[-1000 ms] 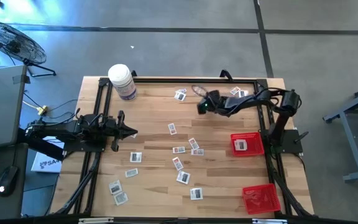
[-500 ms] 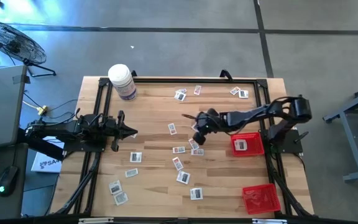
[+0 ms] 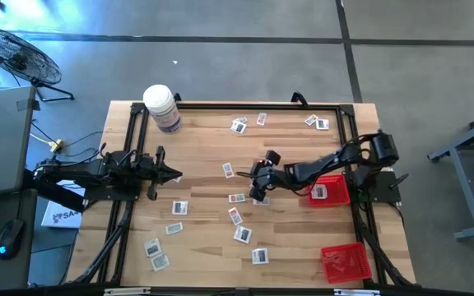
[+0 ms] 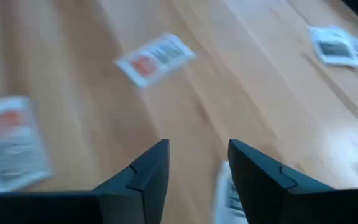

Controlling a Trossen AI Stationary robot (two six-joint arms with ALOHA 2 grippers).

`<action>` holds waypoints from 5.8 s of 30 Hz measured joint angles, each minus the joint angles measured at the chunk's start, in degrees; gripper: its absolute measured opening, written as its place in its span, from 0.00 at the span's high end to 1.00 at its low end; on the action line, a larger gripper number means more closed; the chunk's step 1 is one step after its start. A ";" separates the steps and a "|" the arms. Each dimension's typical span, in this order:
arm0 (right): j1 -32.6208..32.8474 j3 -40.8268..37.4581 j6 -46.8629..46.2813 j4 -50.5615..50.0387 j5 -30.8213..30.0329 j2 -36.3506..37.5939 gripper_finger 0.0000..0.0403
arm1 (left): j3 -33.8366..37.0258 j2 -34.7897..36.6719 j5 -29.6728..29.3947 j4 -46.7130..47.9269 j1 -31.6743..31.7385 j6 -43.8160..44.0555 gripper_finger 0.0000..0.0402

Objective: Pick & Place First Aid Supplies
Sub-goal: Put the black towelette pack into the top red basket

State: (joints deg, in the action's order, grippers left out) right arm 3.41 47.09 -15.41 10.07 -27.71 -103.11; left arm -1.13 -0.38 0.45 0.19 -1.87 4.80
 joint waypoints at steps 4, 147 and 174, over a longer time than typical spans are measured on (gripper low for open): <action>-1.30 0.05 -1.11 -0.65 -0.85 -0.44 0.61 | 0.00 0.00 0.00 0.00 -0.02 0.02 1.00; -5.46 -7.93 -15.68 -7.94 8.86 16.09 1.00 | 0.00 0.00 0.00 0.00 -0.01 0.02 1.00; 12.16 -19.05 -58.91 -53.30 13.06 43.80 1.00 | 0.01 0.02 0.00 0.00 -0.01 0.02 1.00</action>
State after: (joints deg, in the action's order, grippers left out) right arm 15.57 28.04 -74.32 -43.24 -14.65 -59.31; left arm -1.12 -0.36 0.45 0.19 -1.88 4.82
